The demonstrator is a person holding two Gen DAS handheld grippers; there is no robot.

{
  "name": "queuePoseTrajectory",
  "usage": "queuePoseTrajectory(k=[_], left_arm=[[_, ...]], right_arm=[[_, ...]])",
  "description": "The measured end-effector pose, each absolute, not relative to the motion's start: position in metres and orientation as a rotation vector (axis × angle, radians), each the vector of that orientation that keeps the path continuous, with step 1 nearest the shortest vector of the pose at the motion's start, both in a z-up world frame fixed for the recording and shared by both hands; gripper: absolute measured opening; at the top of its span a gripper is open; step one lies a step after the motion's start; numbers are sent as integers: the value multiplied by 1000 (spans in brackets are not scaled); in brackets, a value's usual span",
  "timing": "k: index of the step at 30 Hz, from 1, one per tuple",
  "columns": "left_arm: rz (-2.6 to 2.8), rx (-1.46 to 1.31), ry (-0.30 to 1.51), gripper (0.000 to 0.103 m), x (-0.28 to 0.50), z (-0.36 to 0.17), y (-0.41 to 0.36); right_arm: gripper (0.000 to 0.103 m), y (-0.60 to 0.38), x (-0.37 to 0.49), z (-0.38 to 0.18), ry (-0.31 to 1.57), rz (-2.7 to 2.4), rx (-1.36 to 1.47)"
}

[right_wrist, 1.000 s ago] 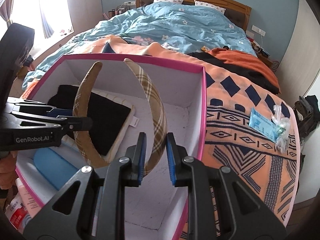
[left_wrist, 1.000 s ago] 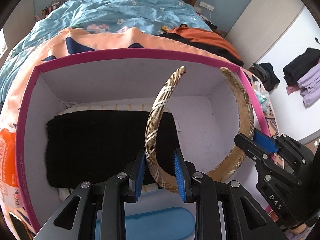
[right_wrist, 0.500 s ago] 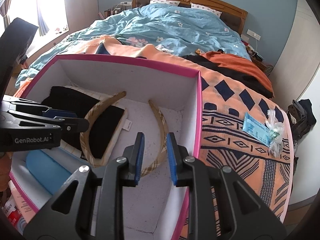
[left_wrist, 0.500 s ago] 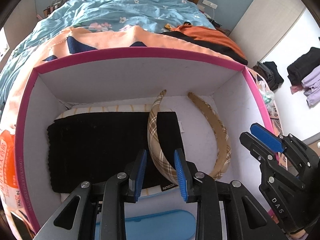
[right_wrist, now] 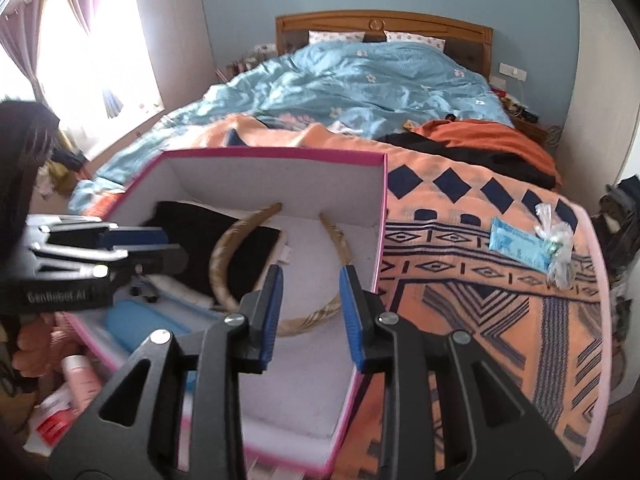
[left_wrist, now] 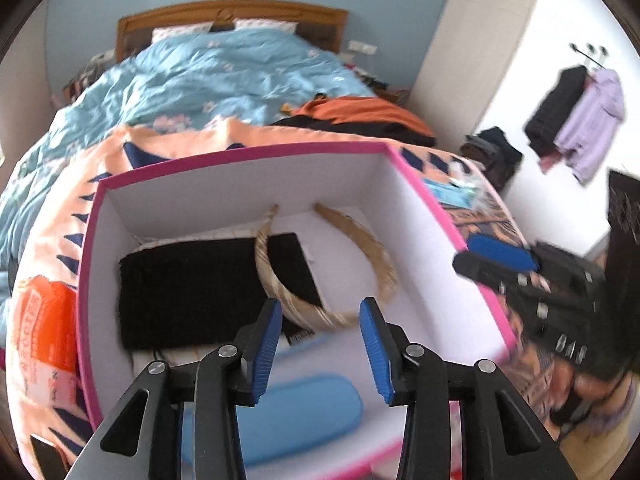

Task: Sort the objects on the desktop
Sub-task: 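Move both grippers out of the box to the white red-capped lotion bottle, then close both grippers around the white lotion bottle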

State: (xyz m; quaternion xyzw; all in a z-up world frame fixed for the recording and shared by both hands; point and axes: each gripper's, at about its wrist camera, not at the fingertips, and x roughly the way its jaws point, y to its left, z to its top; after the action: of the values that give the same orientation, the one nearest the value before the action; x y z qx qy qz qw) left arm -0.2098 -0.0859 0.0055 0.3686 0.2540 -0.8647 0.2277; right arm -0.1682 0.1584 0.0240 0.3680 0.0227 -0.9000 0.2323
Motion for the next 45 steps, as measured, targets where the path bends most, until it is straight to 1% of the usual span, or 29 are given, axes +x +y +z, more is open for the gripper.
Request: queuePoseTrajectory(k=[3, 4, 6, 7, 8, 10, 12, 14, 18, 22, 30, 32, 39, 45], left_arm=[[-2445, 1004, 637, 43, -190, 11, -59], [-2459, 1009, 630, 47, -186, 12, -53], [-2499, 1020, 607, 51, -174, 13, -37], [-2516, 1017, 597, 52, -169, 13, -29], [-2523, 1023, 591, 53, -165, 12, -23], [-2535, 1042, 591, 54, -159, 6, -13], [-2530, 1093, 628, 59, -157, -6, -7], [-2514, 1135, 649, 59, -156, -17, -1], [-2466, 1236, 754, 59, -158, -49, 3], [-2414, 1256, 840, 59, -158, -64, 3], [-2385, 1275, 965, 59, -166, -77, -2], [-2371, 1281, 1015, 59, -167, -80, -4], [-2348, 1266, 1101, 59, -168, -85, -11], [-2341, 1232, 1099, 58, -171, -84, -13]], right_arm=[[35, 172, -147, 32, 22, -2456, 975], [35, 178, -136, 35, 5, -2447, 960], [39, 186, -124, 37, -8, -2432, 943], [44, 190, -115, 37, -10, -2423, 937], [46, 193, -109, 36, -16, -2416, 937], [46, 201, -99, 31, -40, -2395, 950], [46, 208, -91, 23, -69, -2369, 972], [46, 212, -83, 11, -84, -2337, 1012], [46, 213, -76, -17, -96, -2285, 1121], [46, 211, -76, -38, -129, -2231, 1200], [48, 207, -86, -57, -180, -2176, 1286], [56, 207, -89, -63, -201, -2159, 1314], [56, 211, -103, -74, -303, -2099, 1340], [56, 203, -105, -74, -282, -2085, 1335]])
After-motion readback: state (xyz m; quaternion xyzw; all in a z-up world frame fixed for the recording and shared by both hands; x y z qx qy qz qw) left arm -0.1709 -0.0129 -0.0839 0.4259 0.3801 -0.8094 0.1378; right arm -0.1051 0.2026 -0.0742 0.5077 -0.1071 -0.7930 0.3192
